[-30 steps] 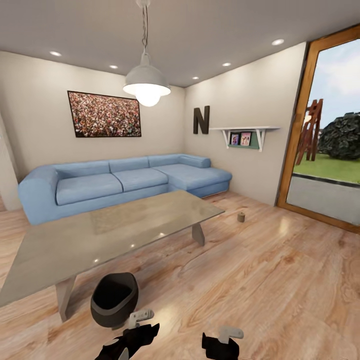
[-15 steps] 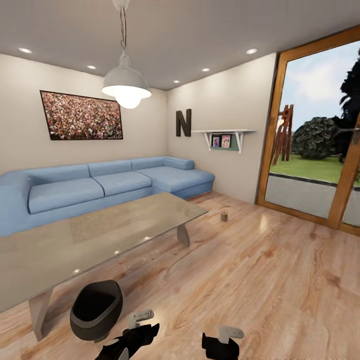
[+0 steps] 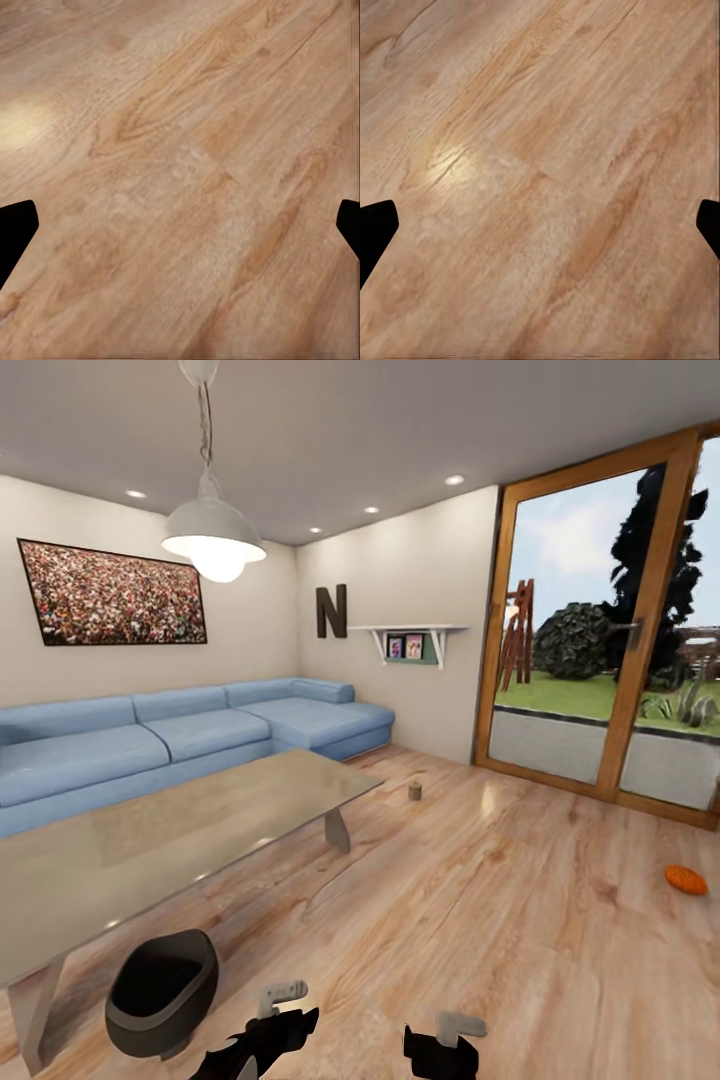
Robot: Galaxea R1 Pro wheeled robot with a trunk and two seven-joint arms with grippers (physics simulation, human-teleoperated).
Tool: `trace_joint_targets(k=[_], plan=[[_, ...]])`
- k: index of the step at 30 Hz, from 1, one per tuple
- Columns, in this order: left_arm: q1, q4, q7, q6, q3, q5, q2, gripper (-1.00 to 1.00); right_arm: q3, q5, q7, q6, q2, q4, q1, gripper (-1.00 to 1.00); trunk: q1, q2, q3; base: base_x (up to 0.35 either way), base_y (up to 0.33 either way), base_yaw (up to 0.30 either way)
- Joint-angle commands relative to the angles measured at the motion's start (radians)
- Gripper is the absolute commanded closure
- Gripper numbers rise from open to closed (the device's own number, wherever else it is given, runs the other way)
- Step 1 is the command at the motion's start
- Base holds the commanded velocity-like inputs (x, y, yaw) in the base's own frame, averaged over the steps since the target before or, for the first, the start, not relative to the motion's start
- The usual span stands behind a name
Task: Place each of the two pumpkins and all three candles from the living room inside a cabinet in the living room (use any cabinet), then make sure every cabinet is closed, and position the cauldron so it is next to a table in the living room.
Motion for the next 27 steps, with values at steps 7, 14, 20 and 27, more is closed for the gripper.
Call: trace_joint_targets(k=[7,14,20,27], plan=[[0.000,-0.002,-0.001,0.006,-0.002,0.008,0.001,-1.00,0.008,-0.011,-0.007,-0.005,-0.001,0.001,-0.001,-1.00,-0.001,-0.001,0.006,-0.209,0.095,-0.233],[0.000,-0.002,0.000,0.006,-0.003,0.009,0.001,-1.00,0.009,-0.011,-0.007,-0.005,-0.001,0.001,-0.001,-1.00,-0.001,-0.001,0.013,-0.193,0.084,-0.233],[0.000,-0.002,0.000,0.006,-0.003,0.009,0.001,-1.00,0.010,-0.038,-0.005,-0.005,-0.001,0.001,-0.001,-1.00,-0.001,-0.001,0.018,-0.153,0.071,-0.229],[0.000,0.000,0.000,0.004,-0.003,0.009,0.001,-1.00,0.010,-0.052,-0.006,-0.005,-0.001,-0.007,-0.001,-1.00,-0.001,-0.001,0.018,-0.108,0.012,-0.124]])
